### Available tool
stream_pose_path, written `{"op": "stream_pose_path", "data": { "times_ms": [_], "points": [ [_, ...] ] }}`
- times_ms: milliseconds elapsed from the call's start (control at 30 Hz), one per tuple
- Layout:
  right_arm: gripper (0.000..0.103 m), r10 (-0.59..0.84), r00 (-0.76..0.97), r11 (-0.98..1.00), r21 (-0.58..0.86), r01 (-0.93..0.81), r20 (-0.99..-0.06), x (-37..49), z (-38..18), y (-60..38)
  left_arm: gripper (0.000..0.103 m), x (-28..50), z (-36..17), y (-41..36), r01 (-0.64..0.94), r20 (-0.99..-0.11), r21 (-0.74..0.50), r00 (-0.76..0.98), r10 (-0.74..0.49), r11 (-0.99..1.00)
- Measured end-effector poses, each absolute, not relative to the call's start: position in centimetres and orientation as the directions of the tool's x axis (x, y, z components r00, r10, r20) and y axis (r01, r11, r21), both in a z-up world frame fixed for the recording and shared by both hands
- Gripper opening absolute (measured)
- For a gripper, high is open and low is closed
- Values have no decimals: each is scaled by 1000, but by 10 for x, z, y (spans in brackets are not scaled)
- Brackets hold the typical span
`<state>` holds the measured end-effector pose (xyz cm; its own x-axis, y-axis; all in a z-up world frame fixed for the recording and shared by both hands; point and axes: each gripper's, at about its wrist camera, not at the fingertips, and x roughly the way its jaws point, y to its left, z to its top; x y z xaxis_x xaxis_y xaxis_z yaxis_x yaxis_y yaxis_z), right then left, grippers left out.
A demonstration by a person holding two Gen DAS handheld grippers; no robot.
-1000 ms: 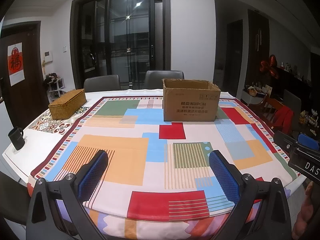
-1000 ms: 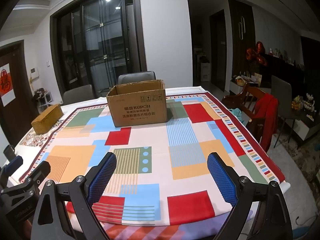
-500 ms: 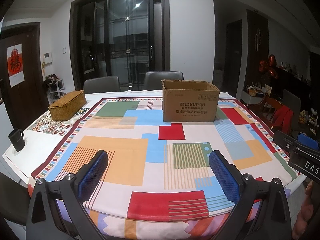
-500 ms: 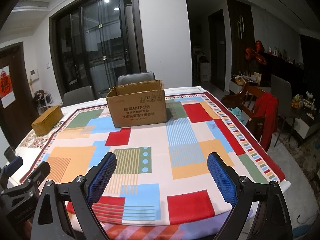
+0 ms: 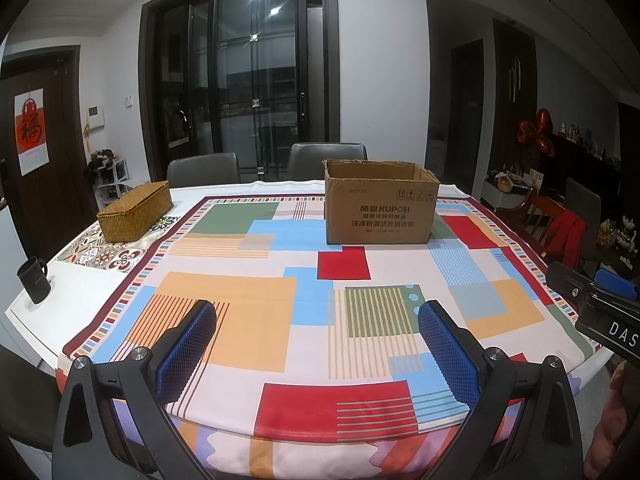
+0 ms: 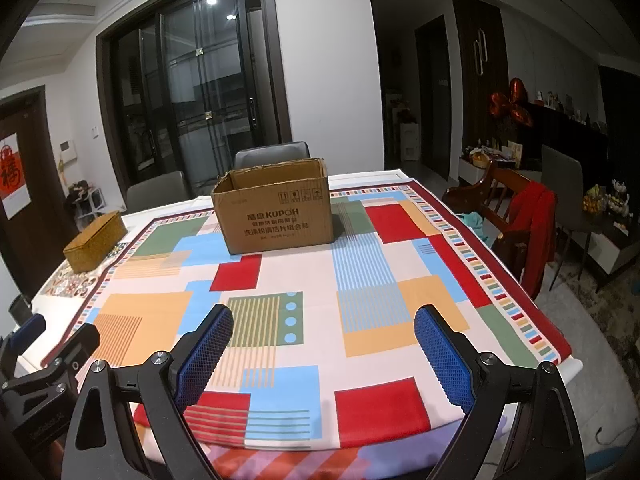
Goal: Organize snacks
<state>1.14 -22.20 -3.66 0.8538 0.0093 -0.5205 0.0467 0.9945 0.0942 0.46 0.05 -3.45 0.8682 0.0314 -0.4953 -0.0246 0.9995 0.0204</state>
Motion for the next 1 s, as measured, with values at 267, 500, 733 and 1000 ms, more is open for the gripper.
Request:
{"op": "stream_pose_path", "data": {
  "times_ms": [267,500,733,1000],
  "points": [
    [93,9,856,994,94,46,-517,11,-35,-220,103,5,-33,0,-27,-494,23,869,34,999],
    [93,8,857,994,96,48,-516,10,-35,-219,103,5,-31,0,-21,-493,22,870,29,1000],
    [93,10,856,994,98,48,-517,10,-35,-220,103,5,-32,0,-22,-494,22,869,30,1000],
    [93,11,855,994,99,48,-518,10,-36,-220,103,5,-32,1,-22,-492,24,870,31,999]
  ]
}}
